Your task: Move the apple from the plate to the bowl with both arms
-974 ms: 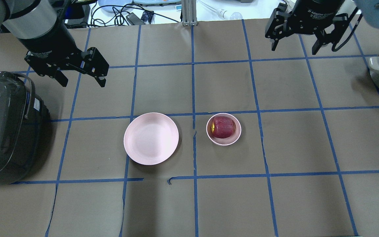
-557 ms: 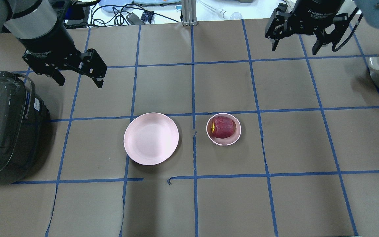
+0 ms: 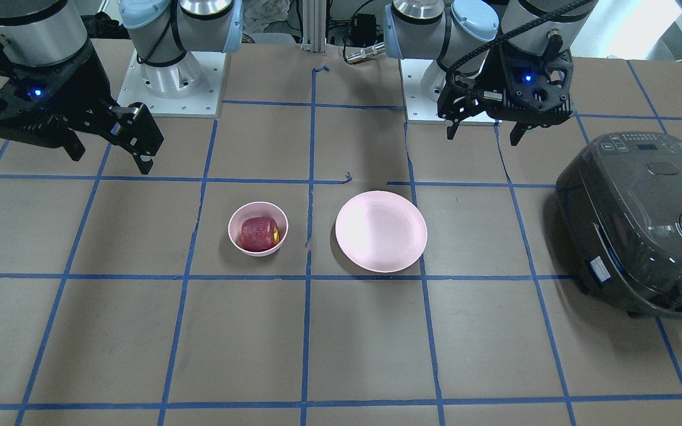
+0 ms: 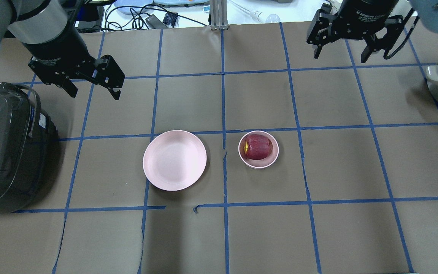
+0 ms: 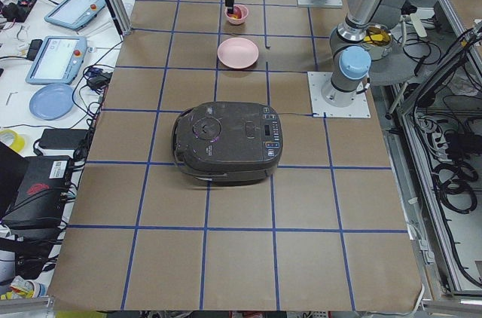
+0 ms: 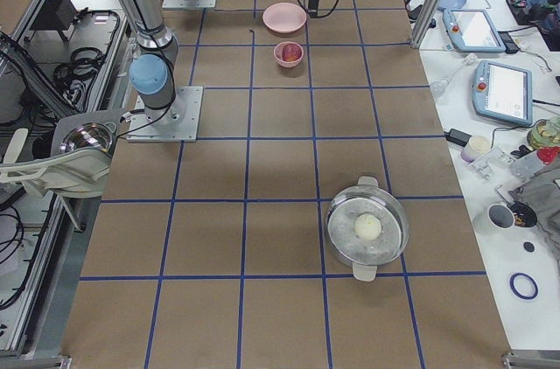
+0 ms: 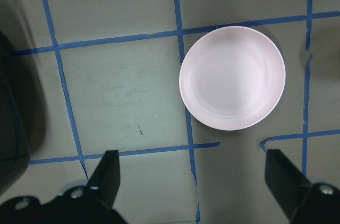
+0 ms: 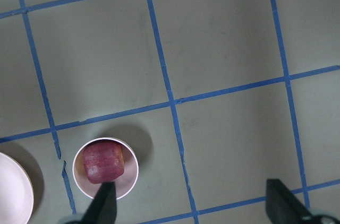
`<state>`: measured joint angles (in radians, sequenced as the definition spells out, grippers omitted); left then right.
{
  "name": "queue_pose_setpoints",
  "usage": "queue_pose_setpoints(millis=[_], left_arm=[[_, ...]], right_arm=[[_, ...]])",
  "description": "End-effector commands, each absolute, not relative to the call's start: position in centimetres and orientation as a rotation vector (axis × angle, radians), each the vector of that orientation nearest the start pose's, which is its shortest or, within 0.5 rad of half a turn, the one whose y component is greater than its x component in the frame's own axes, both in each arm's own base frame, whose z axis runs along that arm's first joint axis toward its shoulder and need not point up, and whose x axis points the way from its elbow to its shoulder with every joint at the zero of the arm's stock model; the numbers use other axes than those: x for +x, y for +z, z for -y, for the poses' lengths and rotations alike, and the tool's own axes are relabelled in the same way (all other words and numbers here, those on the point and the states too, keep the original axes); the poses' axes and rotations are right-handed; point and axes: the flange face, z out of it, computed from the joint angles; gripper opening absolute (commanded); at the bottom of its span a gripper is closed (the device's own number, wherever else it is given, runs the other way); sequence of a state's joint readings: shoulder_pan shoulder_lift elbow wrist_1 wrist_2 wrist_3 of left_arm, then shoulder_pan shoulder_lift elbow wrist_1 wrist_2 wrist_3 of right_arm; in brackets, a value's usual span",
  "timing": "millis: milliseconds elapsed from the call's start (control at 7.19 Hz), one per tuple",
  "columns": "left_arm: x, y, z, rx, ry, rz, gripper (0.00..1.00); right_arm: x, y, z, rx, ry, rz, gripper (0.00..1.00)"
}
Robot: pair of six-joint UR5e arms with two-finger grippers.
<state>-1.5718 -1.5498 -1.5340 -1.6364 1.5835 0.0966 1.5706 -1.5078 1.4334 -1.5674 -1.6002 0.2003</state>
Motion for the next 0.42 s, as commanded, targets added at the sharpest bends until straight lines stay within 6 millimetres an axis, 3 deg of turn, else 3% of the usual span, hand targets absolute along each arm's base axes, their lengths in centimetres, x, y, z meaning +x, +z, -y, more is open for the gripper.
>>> queue_pose_setpoints(millis=[0, 278], left_arm=[[-13.28, 50.90, 48.35, 0.154, -0.002, -3.126, 0.94], [-13.39, 50.75, 48.30, 0.156, 0.003, -3.129, 0.93]], right_arm=[[12.66, 52.34, 52.44, 0.326, -0.111, -3.159, 1.00], [12.79, 52.39, 52.32, 0.321, -0.109, -3.163, 1.00]])
